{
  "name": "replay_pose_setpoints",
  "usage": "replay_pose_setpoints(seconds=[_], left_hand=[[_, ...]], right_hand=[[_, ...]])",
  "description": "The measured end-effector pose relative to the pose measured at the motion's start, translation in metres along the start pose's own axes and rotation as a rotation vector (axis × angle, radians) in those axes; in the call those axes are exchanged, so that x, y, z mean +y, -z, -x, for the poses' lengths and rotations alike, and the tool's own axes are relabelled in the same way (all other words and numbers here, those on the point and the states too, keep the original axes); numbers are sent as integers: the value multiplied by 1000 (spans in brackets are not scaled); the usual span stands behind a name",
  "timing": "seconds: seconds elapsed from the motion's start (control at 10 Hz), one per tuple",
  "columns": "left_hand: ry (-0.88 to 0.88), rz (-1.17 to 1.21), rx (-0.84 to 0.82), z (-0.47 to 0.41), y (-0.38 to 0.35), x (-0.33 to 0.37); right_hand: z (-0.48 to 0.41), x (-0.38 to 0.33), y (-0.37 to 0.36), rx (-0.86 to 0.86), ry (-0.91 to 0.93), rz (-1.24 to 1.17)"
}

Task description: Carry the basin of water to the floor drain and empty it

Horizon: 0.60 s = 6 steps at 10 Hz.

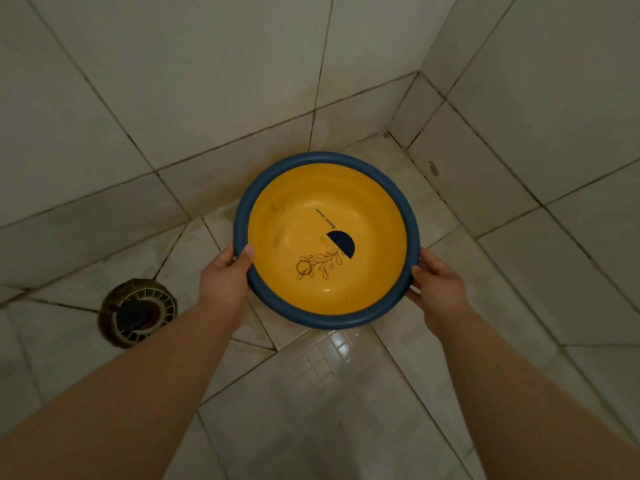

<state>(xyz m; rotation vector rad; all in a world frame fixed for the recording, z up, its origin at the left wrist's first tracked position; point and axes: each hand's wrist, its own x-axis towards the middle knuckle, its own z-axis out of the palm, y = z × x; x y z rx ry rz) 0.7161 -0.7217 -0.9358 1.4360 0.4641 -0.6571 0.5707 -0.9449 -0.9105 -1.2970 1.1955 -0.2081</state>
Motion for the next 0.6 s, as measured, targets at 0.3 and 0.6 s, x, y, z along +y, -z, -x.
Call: replay_pose_setpoints(seconds=[0.3, 0.6], left_hand=[[-82, -199, -14, 2, 8, 5], [-317, -597, -91, 29, 18, 54]], right_hand=[[-1, 8, 4, 111, -27, -20], [20, -28, 4, 130, 22, 46]])
